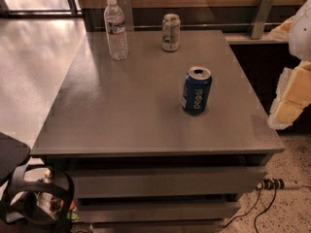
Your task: Knock 7up can over
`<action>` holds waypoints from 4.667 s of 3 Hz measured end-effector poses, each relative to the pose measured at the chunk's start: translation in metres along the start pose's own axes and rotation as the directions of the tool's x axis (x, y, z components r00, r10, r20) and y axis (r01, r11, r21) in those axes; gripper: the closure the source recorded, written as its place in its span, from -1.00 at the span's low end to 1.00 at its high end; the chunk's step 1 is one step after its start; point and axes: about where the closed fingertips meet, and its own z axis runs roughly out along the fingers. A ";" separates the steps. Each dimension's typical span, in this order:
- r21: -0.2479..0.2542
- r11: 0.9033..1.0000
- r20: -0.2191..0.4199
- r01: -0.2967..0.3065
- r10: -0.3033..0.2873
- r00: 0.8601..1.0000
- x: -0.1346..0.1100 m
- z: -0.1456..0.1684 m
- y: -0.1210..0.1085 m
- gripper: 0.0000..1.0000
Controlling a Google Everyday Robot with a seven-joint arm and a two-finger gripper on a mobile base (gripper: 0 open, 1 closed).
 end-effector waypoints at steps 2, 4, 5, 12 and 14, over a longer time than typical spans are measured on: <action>0.087 0.995 0.084 -0.051 0.044 0.995 0.007 -0.011 -0.042 -1.00; 0.245 0.935 0.495 -0.257 0.107 0.862 0.002 -0.012 -0.168 -1.00; 0.242 0.921 0.590 -0.305 0.110 0.800 -0.021 0.005 -0.195 -1.00; 0.010 0.904 0.808 -0.428 0.245 0.536 -0.138 0.160 -0.298 -1.00; -0.009 0.903 0.834 -0.429 0.244 0.494 -0.164 0.201 -0.329 -1.00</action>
Offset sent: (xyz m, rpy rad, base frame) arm 0.0996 -0.0591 0.0583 0.2140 -0.2736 -0.1192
